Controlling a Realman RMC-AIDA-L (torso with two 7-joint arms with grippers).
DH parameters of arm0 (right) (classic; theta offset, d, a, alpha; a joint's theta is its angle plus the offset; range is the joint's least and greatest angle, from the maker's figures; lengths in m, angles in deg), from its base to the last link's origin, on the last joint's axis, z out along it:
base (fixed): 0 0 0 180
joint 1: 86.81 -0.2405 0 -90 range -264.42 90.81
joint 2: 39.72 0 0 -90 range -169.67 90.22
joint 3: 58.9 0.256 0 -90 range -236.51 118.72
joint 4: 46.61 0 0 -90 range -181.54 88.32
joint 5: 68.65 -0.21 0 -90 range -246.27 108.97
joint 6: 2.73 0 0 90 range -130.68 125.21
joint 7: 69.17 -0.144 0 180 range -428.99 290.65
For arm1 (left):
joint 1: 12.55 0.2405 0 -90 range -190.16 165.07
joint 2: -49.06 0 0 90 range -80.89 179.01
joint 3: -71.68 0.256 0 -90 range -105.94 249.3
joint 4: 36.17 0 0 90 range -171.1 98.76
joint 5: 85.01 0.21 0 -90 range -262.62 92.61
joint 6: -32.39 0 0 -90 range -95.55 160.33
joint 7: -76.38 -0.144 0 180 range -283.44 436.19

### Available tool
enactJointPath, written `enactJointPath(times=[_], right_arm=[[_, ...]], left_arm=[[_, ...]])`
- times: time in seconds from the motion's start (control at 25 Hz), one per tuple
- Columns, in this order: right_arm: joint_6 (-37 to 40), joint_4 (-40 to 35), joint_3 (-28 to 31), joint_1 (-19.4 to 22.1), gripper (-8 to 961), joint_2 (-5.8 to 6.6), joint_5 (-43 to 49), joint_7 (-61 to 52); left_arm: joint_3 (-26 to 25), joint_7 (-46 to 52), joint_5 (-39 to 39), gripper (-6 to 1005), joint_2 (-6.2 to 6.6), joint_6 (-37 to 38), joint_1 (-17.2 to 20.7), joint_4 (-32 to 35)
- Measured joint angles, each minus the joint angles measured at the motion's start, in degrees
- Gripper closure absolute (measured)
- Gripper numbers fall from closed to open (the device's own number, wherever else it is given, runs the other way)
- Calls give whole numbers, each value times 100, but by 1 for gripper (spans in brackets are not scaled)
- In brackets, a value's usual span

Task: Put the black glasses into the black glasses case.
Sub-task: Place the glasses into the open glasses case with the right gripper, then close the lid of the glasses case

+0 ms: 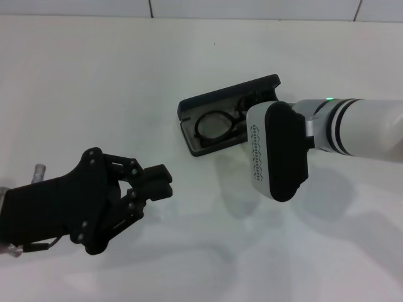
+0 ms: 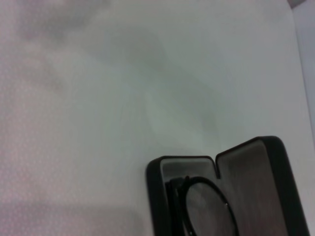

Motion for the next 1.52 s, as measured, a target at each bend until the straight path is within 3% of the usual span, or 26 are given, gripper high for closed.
enactJointPath(times=[0.36, 0.64, 0.88, 1.12, 1.36, 1.52], right_arm=[[358, -595, 314, 335, 672, -1, -410, -360], [1838, -1249, 1017, 245, 679, 0, -1359, -548], [3158, -1543, 1804, -165, 685, 2, -1711, -1288], [3786, -1589, 2466, -208, 692, 18, -2184, -1300], [3768, -2201, 3029, 493, 728, 10, -2695, -941], [3764, -2549, 3690, 1099, 785, 2, -3666, -211]], left_arm=[[5, 4, -5, 886, -4, 0, 4, 0], [6, 13, -4, 886, -8, -7, -73, 1], [6, 23, -9, 886, -19, 24, -65, 20], [-25, 20, -19, 886, -25, 24, -21, 16], [-155, 135, -14, 885, -76, -373, 0, -5], [-287, 463, -3, 885, -103, -928, -64, -7]])
